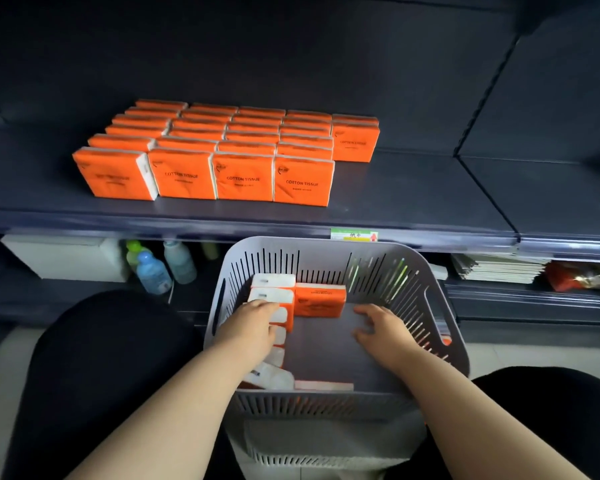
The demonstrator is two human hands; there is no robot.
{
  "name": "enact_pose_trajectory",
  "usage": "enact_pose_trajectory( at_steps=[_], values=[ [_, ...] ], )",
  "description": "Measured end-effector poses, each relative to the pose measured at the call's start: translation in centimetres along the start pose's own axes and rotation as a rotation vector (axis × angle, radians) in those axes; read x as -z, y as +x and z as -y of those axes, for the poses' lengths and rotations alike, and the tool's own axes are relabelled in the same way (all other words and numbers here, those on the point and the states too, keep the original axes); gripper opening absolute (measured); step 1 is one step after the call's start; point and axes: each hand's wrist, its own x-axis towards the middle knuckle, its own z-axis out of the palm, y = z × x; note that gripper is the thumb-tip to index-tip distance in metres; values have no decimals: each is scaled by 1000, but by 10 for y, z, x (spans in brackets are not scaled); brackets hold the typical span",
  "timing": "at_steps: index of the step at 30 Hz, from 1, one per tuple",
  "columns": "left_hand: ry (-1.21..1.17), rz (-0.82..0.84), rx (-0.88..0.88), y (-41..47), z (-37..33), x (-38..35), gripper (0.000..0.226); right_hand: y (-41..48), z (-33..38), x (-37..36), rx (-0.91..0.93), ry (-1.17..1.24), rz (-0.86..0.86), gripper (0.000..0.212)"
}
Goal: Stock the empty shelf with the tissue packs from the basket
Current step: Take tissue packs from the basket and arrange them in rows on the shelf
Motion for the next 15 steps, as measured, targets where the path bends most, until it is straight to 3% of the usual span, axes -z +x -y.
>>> enact_pose_trajectory(
  at_steps=[9, 15],
  values=[
    [18, 23, -14, 11, 8, -9, 45, 22, 19, -18, 60, -1, 98, 46],
    [59, 91, -18, 21, 6, -15, 43, 20, 19, -31, 51, -273, 555, 55]
  ],
)
